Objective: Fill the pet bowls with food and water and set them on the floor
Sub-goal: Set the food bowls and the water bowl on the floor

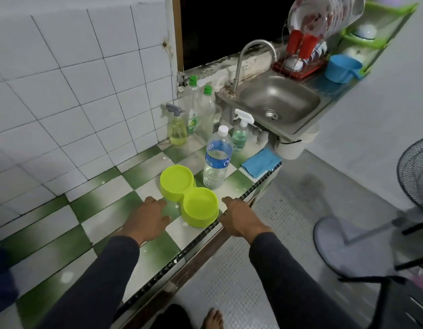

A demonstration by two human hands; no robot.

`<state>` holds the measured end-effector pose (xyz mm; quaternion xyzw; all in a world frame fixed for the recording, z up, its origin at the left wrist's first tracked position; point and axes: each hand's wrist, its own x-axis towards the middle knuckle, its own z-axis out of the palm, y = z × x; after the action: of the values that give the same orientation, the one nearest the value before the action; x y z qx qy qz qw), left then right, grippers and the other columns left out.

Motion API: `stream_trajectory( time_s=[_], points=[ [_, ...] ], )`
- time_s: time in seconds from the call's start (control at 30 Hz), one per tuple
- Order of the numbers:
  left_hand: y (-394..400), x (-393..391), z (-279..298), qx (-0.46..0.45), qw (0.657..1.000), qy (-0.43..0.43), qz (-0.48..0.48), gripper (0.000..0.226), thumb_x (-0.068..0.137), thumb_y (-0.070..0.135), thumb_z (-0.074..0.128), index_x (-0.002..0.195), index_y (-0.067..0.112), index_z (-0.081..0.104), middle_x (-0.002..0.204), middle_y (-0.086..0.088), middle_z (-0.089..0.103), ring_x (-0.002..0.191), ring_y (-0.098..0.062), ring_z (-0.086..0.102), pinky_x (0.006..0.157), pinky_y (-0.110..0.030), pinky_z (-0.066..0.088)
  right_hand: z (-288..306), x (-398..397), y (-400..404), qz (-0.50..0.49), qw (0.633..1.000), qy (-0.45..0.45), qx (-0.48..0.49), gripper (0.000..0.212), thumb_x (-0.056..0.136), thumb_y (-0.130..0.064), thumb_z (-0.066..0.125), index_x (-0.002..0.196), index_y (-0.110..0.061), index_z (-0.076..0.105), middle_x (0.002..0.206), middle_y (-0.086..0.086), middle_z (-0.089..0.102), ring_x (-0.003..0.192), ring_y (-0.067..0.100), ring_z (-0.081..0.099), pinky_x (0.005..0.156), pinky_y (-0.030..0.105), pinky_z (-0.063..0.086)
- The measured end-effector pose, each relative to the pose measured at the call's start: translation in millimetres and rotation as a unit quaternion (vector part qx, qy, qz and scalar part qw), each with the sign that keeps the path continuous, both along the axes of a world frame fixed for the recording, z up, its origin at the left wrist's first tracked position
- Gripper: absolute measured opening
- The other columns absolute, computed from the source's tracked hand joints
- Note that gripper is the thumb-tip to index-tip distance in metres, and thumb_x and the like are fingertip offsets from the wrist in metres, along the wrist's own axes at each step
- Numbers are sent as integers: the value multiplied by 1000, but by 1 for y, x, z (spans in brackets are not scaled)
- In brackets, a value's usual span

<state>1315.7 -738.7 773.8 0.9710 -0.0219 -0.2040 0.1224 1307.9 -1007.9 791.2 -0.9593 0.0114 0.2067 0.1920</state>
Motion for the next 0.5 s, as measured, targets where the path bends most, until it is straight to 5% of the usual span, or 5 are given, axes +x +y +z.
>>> stream_trajectory(
  time_s=[0.5],
  points=[
    [8, 71, -37, -77, 995, -5, 68, 65, 103, 29, 56, 160, 11, 30, 151, -21, 40, 132, -40, 50, 110, -49, 44, -45, 51, 5, -69, 992, 68, 78, 63, 101, -35, 56, 152, -4, 34, 152, 18, 46, 139, 34, 44, 109, 36, 39]
  ],
)
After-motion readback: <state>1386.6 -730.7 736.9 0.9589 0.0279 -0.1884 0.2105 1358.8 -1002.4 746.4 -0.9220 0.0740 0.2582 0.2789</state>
